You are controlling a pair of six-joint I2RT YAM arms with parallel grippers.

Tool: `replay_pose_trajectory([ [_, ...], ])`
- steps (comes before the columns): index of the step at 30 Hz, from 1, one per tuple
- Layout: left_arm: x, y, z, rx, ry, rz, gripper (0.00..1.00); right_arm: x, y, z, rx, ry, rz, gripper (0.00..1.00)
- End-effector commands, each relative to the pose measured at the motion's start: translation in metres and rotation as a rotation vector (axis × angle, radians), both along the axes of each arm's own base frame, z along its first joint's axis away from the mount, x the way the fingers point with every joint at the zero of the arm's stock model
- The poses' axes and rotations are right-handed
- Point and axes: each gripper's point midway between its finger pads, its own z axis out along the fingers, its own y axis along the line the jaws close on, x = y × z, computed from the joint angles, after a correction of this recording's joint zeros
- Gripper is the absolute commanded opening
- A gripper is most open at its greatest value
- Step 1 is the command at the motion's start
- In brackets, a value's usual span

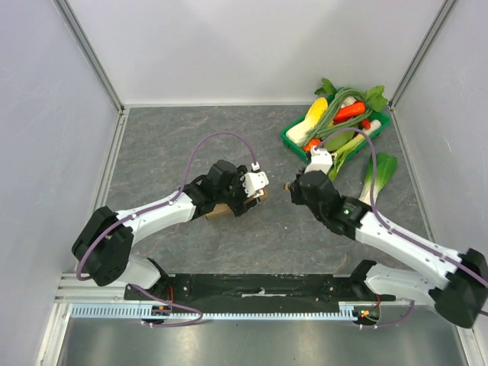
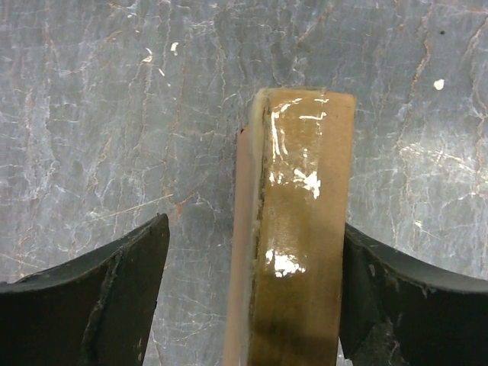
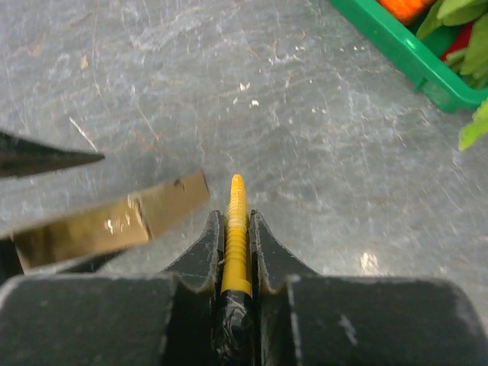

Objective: Unpack the express box

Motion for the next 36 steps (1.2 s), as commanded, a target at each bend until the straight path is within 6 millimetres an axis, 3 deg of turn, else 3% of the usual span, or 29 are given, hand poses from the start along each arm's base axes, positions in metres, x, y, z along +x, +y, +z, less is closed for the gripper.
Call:
replay_pose_trajectory([
  [1, 0.016, -0.002, 0.011, -0.03, -0.047, 0.058, 0.86, 0.052, 0.027, 0.022, 0.189, -0.05, 0.027, 0.0],
  [6, 0.025, 0.001, 0.025, -0.059, -0.088, 0.098, 0.86, 0.097, 0.034, 0.0, 0.337, -0.029, 0.005, 0.03],
  [8, 0.028, 0.006, 0.024, -0.049, -0.098, 0.125, 0.86, 0.105, 0.037, -0.022, 0.386, 0.021, 0.004, 0.09],
  [10, 0.026, 0.011, 0.021, -0.039, -0.098, 0.137, 0.86, 0.112, 0.043, -0.027, 0.45, 0.039, 0.009, 0.13],
  [11, 0.028, 0.011, 0.025, -0.058, -0.115, 0.146, 0.86, 0.114, 0.044, -0.04, 0.452, 0.07, 0.005, 0.19],
  [16, 0.025, 0.019, 0.03, -0.078, -0.13, 0.18, 0.86, 0.116, 0.037, -0.077, 0.405, 0.159, -0.052, 0.34],
  [18, 0.024, 0.021, 0.032, -0.085, -0.13, 0.189, 0.85, 0.111, 0.023, -0.09, 0.345, 0.202, -0.113, 0.48],
  [19, 0.025, 0.023, 0.034, -0.085, -0.138, 0.204, 0.85, 0.109, 0.017, -0.092, 0.323, 0.214, -0.133, 0.58],
  [22, 0.029, 0.026, 0.049, -0.114, -0.165, 0.235, 0.84, 0.095, -0.014, -0.093, 0.184, 0.265, -0.226, 0.77],
  [24, 0.034, 0.03, 0.07, -0.151, -0.205, 0.283, 0.84, 0.085, -0.037, -0.076, 0.083, 0.256, -0.269, 0.83],
  [25, 0.036, 0.031, 0.082, -0.178, -0.218, 0.306, 0.85, 0.082, -0.044, -0.057, 0.07, 0.217, -0.275, 0.88],
  [28, 0.044, 0.04, 0.119, -0.252, -0.264, 0.411, 0.86, 0.075, -0.06, -0.02, 0.016, 0.165, -0.277, 0.91],
  [30, 0.046, 0.053, 0.135, -0.262, -0.264, 0.496, 0.99, 0.077, -0.059, 0.002, 0.01, 0.127, -0.245, 0.92],
  [32, 0.042, 0.054, 0.142, -0.3, -0.211, 0.542, 1.0, 0.08, -0.039, 0.017, 0.04, 0.101, -0.136, 0.92],
  [33, 0.035, 0.052, 0.152, -0.331, -0.184, 0.53, 1.0, 0.09, -0.028, 0.036, 0.05, 0.042, -0.076, 0.91],
  [34, 0.026, 0.052, 0.145, -0.336, -0.111, 0.547, 0.99, 0.092, -0.006, 0.033, 0.068, 0.057, 0.024, 0.89],
  [35, 0.019, 0.051, 0.143, -0.345, -0.067, 0.542, 0.99, 0.103, 0.009, 0.051, 0.1, 0.004, 0.078, 0.87],
  [36, 0.006, 0.046, 0.145, -0.382, -0.009, 0.509, 0.95, 0.112, 0.021, 0.039, 0.078, 0.028, 0.121, 0.81],
])
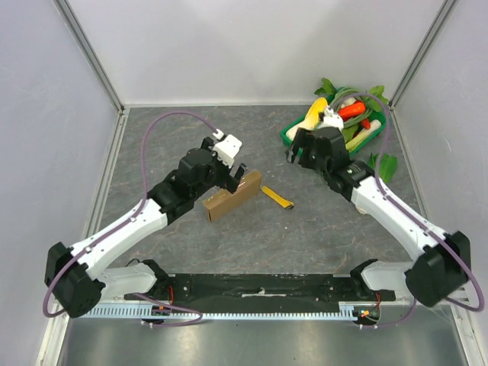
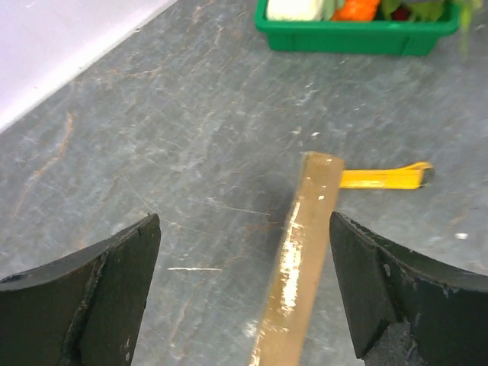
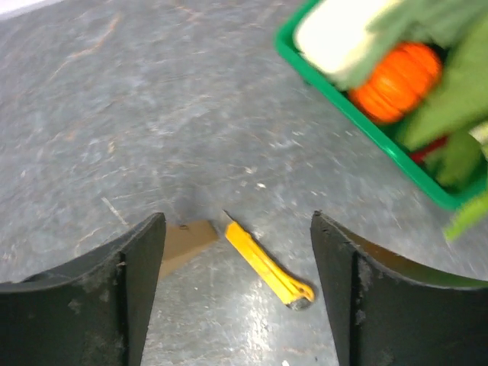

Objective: Unpack the express box

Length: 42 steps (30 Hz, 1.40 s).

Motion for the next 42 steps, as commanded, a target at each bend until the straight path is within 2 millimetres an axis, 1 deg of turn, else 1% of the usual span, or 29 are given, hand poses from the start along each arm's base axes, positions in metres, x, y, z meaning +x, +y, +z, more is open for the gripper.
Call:
replay_pose_trajectory([
  [1, -0.041, 0.0, 0.008, -0.2, 0.227, 0.025, 0.8, 0.024, 0.061, 0.005, -0.02, -0.036, 0.29, 0.76],
  [2, -0.051, -0.002, 0.004, -0.218, 0.269, 0.004, 0.72, 0.03, 0.081, 0.022, 0.019, -0.068, 0.365, 0.7],
  [3, -0.069, -0.009, -0.008, -0.236, 0.342, -0.058, 0.64, 0.036, 0.095, 0.007, 0.011, -0.034, 0.402, 0.62],
  [4, -0.084, -0.01, -0.007, -0.29, 0.387, -0.078, 0.48, 0.035, 0.11, 0.005, -0.006, -0.041, 0.456, 0.57],
  [5, -0.095, -0.013, -0.012, -0.316, 0.425, -0.112, 0.42, 0.039, 0.124, 0.016, -0.005, -0.073, 0.493, 0.53],
  [6, -0.117, -0.017, -0.033, -0.352, 0.528, -0.155, 0.38, 0.044, 0.134, 0.0, -0.028, -0.051, 0.512, 0.51],
  [7, -0.127, -0.018, -0.033, -0.392, 0.551, -0.18, 0.3, 0.042, 0.145, -0.004, -0.042, -0.05, 0.541, 0.5],
  [8, -0.134, -0.023, -0.034, -0.43, 0.563, -0.21, 0.27, 0.044, 0.152, -0.003, -0.045, -0.055, 0.56, 0.48],
  [9, -0.145, -0.021, -0.056, -0.446, 0.633, -0.192, 0.26, 0.045, 0.159, -0.019, -0.055, -0.023, 0.583, 0.47],
  [10, -0.15, -0.021, -0.061, -0.459, 0.641, -0.18, 0.25, 0.043, 0.164, -0.025, -0.058, -0.011, 0.597, 0.47],
  [14, -0.14, -0.003, -0.109, -0.412, 0.718, 0.074, 0.23, 0.023, 0.171, -0.058, -0.088, 0.078, 0.672, 0.45],
  [16, -0.126, 0.007, -0.118, -0.396, 0.724, 0.223, 0.22, 0.006, 0.172, -0.063, -0.099, 0.106, 0.702, 0.44],
  [17, -0.114, 0.015, -0.124, -0.374, 0.701, 0.312, 0.2, -0.005, 0.167, -0.074, -0.112, 0.145, 0.712, 0.43],
  [18, -0.112, 0.021, -0.129, -0.375, 0.714, 0.388, 0.2, -0.013, 0.165, -0.07, -0.111, 0.145, 0.721, 0.43],
  [19, -0.106, 0.026, -0.13, -0.382, 0.702, 0.441, 0.18, -0.02, 0.163, -0.072, -0.115, 0.16, 0.724, 0.42],
  [20, -0.099, 0.033, -0.131, -0.384, 0.67, 0.499, 0.16, -0.033, 0.157, -0.083, -0.128, 0.202, 0.73, 0.42],
  [22, -0.089, 0.04, -0.131, -0.422, 0.662, 0.562, 0.15, -0.049, 0.151, -0.078, -0.127, 0.204, 0.735, 0.42],
  [23, -0.087, 0.042, -0.133, -0.433, 0.667, 0.574, 0.14, -0.06, 0.144, -0.086, -0.135, 0.235, 0.739, 0.42],
  [25, -0.073, 0.047, -0.13, -0.505, 0.668, 0.594, 0.12, -0.076, 0.143, -0.078, -0.127, 0.221, 0.756, 0.43],
  [26, -0.077, 0.045, -0.139, -0.522, 0.714, 0.573, 0.12, -0.084, 0.14, -0.084, -0.131, 0.234, 0.765, 0.44],
  [27, -0.073, 0.044, -0.139, -0.563, 0.725, 0.558, 0.12, -0.09, 0.14, -0.08, -0.127, 0.224, 0.778, 0.45],
  [28, -0.056, 0.047, -0.133, -0.642, 0.702, 0.552, 0.11, -0.098, 0.144, -0.081, -0.132, 0.224, 0.796, 0.45],
  [30, -0.057, 0.041, -0.139, -0.694, 0.75, 0.489, 0.11, -0.102, 0.147, -0.086, -0.135, 0.214, 0.801, 0.46],
  [34, -0.042, 0.051, -0.149, -0.696, 0.786, 0.532, 0.06, -0.108, 0.171, -0.094, -0.111, 0.2, 0.836, 0.46],
  [35, -0.043, 0.054, -0.151, -0.692, 0.798, 0.551, 0.03, -0.107, 0.178, -0.093, -0.115, 0.189, 0.838, 0.46],
  [36, -0.044, 0.059, -0.152, -0.697, 0.809, 0.581, 0.02, -0.105, 0.182, -0.1, -0.136, 0.193, 0.835, 0.46],
  [40, -0.056, 0.102, -0.154, -0.661, 0.788, 0.801, 0.02, -0.108, 0.209, -0.098, -0.192, 0.135, 0.843, 0.47],
  [41, -0.064, 0.121, -0.152, -0.623, 0.76, 0.882, 0.02, -0.109, 0.212, -0.101, -0.208, 0.135, 0.838, 0.48],
  [42, -0.067, 0.128, -0.15, -0.611, 0.749, 0.916, 0.06, -0.112, 0.217, -0.1, -0.222, 0.119, 0.841, 0.49],
])
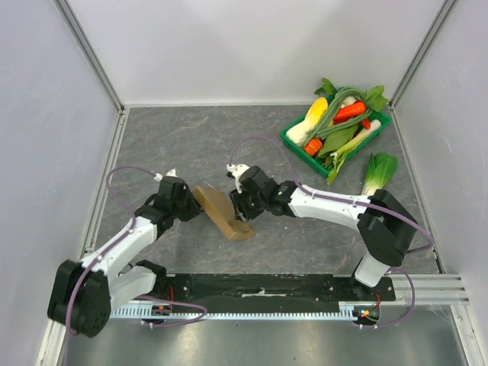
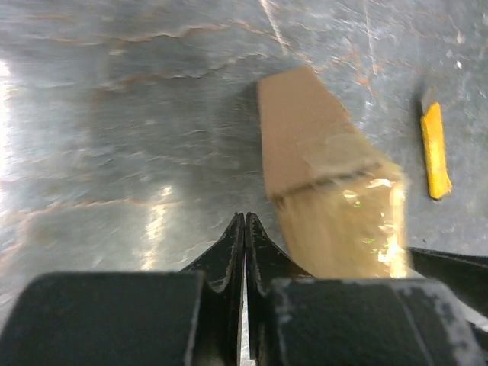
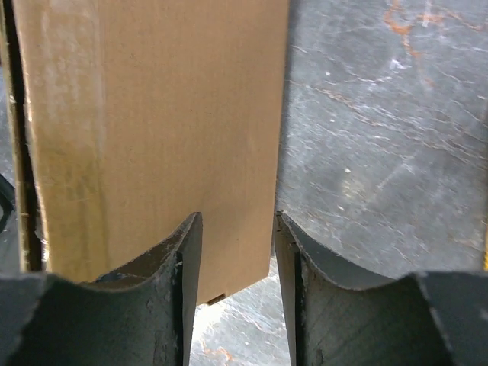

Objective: Unpack the express box

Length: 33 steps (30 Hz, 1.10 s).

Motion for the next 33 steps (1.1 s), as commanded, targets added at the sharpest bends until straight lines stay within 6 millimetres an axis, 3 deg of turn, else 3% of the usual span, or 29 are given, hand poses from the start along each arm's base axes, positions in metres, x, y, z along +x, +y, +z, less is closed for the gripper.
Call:
replay_pose_trajectory([
  [1, -0.014, 0.046, 0.019, 0.109, 0.033, 0.203, 0.08, 0.014, 0.036, 0.028, 0.032, -0.159, -0.029, 0.5],
  [8, -0.047, 0.094, 0.046, 0.228, 0.038, 0.382, 0.08, 0.019, 0.04, 0.048, 0.009, -0.273, -0.088, 0.6],
  [10, -0.054, 0.104, 0.059, 0.247, 0.008, 0.402, 0.2, 0.021, 0.036, 0.052, 0.004, -0.284, -0.103, 0.64],
  [11, -0.054, 0.104, 0.063, 0.251, -0.008, 0.391, 0.3, 0.02, 0.037, 0.053, 0.006, -0.283, -0.098, 0.69],
  [12, -0.055, 0.102, 0.065, 0.237, -0.015, 0.379, 0.58, 0.019, 0.038, 0.053, 0.007, -0.282, -0.089, 0.72],
  [13, -0.055, 0.098, 0.067, 0.217, -0.027, 0.366, 0.71, 0.018, 0.038, 0.051, 0.001, -0.281, -0.078, 0.74],
  [15, -0.056, 0.084, 0.066, 0.152, -0.008, 0.324, 0.97, 0.014, 0.04, 0.042, -0.015, -0.262, -0.04, 0.78],
  [16, -0.058, 0.073, 0.064, 0.104, 0.018, 0.298, 0.98, 0.012, 0.04, 0.039, -0.027, -0.257, -0.024, 0.79],
  [19, -0.057, 0.053, 0.056, 0.024, 0.063, 0.245, 0.98, 0.009, 0.04, 0.022, -0.067, -0.231, 0.011, 0.81],
  [20, -0.056, 0.05, 0.053, 0.015, 0.071, 0.239, 0.94, 0.009, 0.038, 0.018, -0.081, -0.228, 0.013, 0.81],
  [23, -0.057, 0.042, 0.038, 0.001, 0.125, 0.214, 0.5, 0.008, 0.037, 0.009, -0.103, -0.216, 0.016, 0.8],
  [26, -0.059, 0.034, 0.024, -0.017, 0.171, 0.186, 0.33, 0.006, 0.037, 0.004, -0.108, -0.2, 0.02, 0.77],
  [33, -0.07, 0.034, -0.001, -0.02, 0.23, 0.188, 0.3, 0.004, 0.039, -0.001, -0.11, -0.184, 0.031, 0.75],
])
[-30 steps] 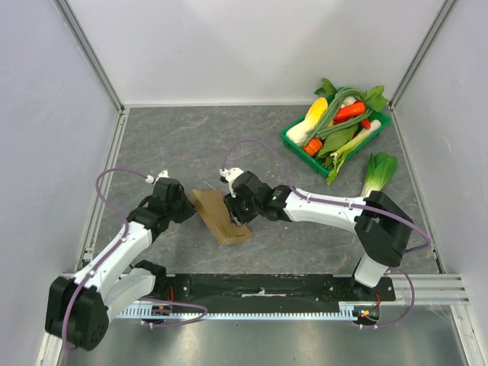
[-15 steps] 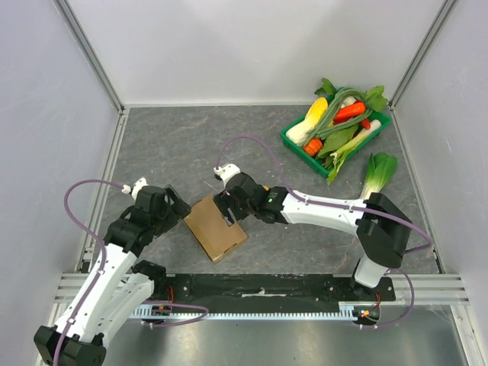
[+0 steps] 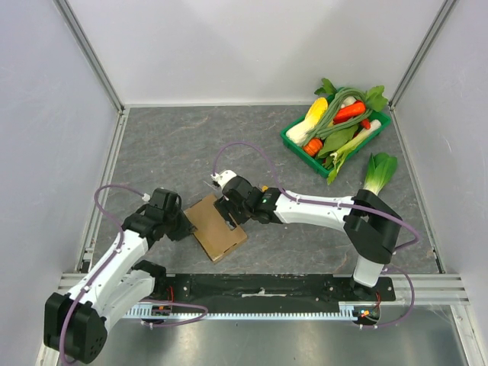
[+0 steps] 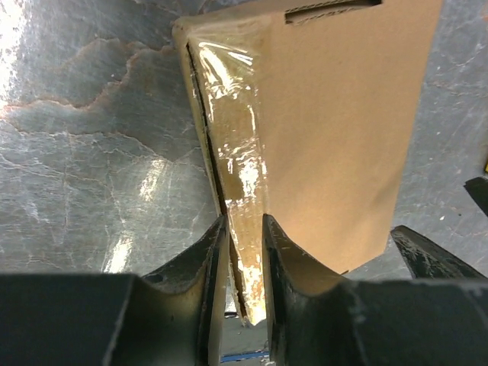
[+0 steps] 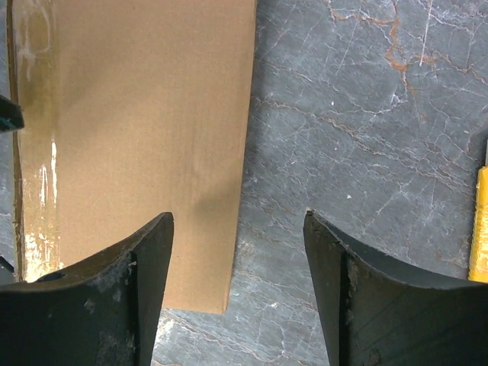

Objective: Unpack the express box

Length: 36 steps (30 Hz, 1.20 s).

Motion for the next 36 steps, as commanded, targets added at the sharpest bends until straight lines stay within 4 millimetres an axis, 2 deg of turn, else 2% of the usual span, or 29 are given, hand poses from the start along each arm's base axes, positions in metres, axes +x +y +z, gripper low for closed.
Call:
replay_pose_trajectory([
  [1, 0.001, -0.005, -0.005, -0.045, -0.001, 0.022, 0.3, 0.004, 0.011, 0.011, 0.029, -0.015, 0.017, 0.74],
  [7, -0.008, 0.007, -0.018, 0.024, 0.05, 0.041, 0.33, 0.002, 0.007, 0.001, 0.013, 0.003, 0.006, 0.74],
  [11, -0.007, 0.008, -0.025, 0.034, 0.054, 0.029, 0.36, 0.002, 0.005, -0.003, 0.008, 0.011, -0.01, 0.73],
  [15, -0.01, 0.007, -0.029, 0.037, 0.082, 0.019, 0.24, 0.004, 0.002, -0.003, 0.009, 0.017, -0.035, 0.73],
  [19, -0.01, 0.013, -0.026, 0.059, 0.068, 0.046, 0.2, 0.007, 0.001, -0.005, 0.017, 0.029, -0.062, 0.71],
  [22, -0.011, 0.014, -0.022, 0.052, 0.056, 0.061, 0.24, 0.011, -0.005, -0.011, 0.011, 0.05, -0.096, 0.7],
  [24, -0.011, 0.015, -0.019, 0.052, 0.054, 0.068, 0.32, 0.011, -0.006, -0.015, 0.006, 0.065, -0.112, 0.68],
  [25, -0.011, 0.015, -0.017, 0.054, 0.052, 0.068, 0.39, 0.013, -0.009, -0.017, -0.001, 0.072, -0.123, 0.68],
  [28, -0.012, 0.014, -0.017, 0.048, 0.056, 0.069, 0.45, 0.013, -0.011, -0.024, -0.012, 0.09, -0.135, 0.68],
  [30, -0.012, 0.015, -0.017, 0.051, 0.058, 0.072, 0.45, 0.015, -0.013, -0.027, -0.013, 0.103, -0.157, 0.68],
  [36, -0.011, 0.017, -0.016, 0.062, 0.059, 0.076, 0.25, 0.018, -0.023, -0.039, -0.03, 0.151, -0.222, 0.64],
])
